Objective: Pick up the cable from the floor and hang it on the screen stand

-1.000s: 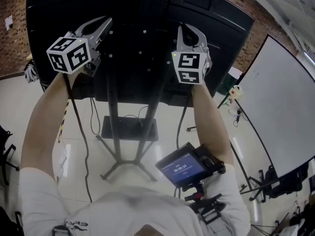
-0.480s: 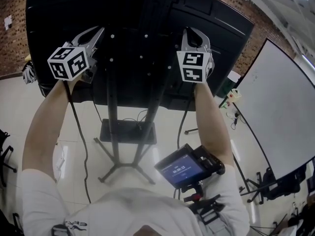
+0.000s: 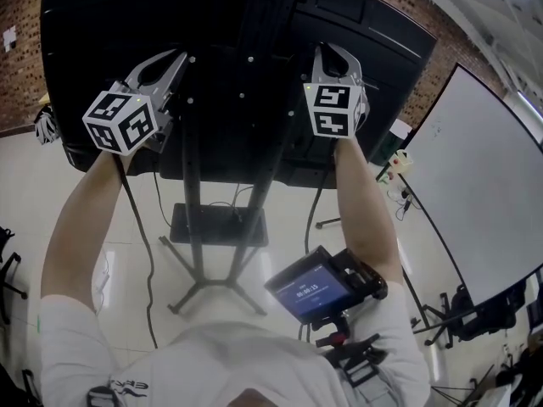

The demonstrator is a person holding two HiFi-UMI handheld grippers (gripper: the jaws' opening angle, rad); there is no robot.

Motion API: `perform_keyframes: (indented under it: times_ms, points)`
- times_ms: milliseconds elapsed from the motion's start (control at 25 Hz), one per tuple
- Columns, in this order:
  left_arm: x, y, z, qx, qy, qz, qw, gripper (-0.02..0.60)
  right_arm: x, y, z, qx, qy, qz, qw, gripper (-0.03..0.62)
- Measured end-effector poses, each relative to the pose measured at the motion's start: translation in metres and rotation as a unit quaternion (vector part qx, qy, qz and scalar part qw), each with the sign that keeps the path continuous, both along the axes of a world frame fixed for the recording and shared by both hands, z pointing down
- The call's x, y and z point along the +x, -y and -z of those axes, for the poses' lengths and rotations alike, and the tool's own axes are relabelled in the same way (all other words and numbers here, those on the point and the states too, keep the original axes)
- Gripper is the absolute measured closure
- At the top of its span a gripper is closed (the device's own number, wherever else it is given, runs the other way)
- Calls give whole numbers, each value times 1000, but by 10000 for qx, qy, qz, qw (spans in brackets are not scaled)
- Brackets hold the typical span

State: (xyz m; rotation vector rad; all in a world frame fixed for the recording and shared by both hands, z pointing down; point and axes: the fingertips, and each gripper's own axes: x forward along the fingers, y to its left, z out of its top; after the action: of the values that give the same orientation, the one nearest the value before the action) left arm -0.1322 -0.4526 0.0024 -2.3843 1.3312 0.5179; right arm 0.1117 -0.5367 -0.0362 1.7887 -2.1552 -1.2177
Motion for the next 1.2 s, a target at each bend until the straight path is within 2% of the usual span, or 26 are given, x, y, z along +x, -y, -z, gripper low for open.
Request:
perform_keyframes:
  times_ms: [160, 360, 600, 880, 1040, 1200]
  points:
    - [37, -13, -41, -133, 192, -353, 9991, 566, 1, 1, 0, -10, 33, -29, 10000, 568]
    - [78, -3, -133, -770, 642, -563, 9934, 565, 1, 1, 1, -18, 58, -43, 10000, 568]
    - [109, 12, -229, -1479, 1146, -669, 9801, 565, 0, 1, 0, -2, 33, -39, 10000, 568]
    - [129, 20, -298, -1952, 1576, -726, 9653, 560, 1, 5, -2, -12, -22, -47, 10000, 568]
    - [141, 21, -341, -2240, 1929, -760, 9523, 521, -1, 2, 1, 28, -8, -39, 10000, 568]
    - [154, 16, -369, -2290, 2355, -756, 9415, 468, -2, 1, 3, 61, -2, -24, 10000, 568]
